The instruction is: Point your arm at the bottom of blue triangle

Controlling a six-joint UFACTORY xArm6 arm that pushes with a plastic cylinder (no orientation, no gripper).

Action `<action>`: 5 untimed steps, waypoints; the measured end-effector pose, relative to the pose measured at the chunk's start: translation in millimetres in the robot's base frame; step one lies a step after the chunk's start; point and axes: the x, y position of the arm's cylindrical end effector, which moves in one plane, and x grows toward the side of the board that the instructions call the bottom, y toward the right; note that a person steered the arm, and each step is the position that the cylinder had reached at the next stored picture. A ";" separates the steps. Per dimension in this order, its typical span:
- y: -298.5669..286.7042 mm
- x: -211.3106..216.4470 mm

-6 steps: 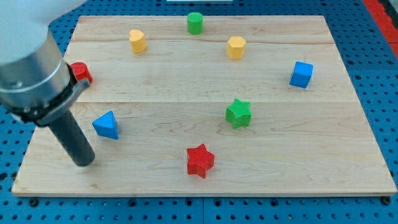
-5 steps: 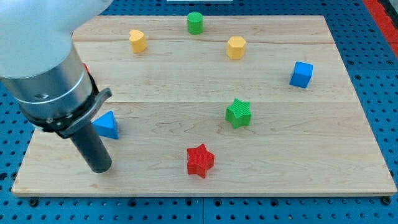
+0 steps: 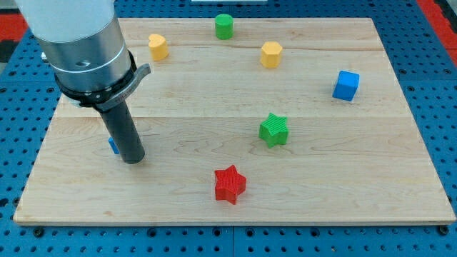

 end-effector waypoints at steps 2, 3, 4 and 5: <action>-4.9 3.7; -10.9 6.8; -13.2 6.0; -20.7 6.0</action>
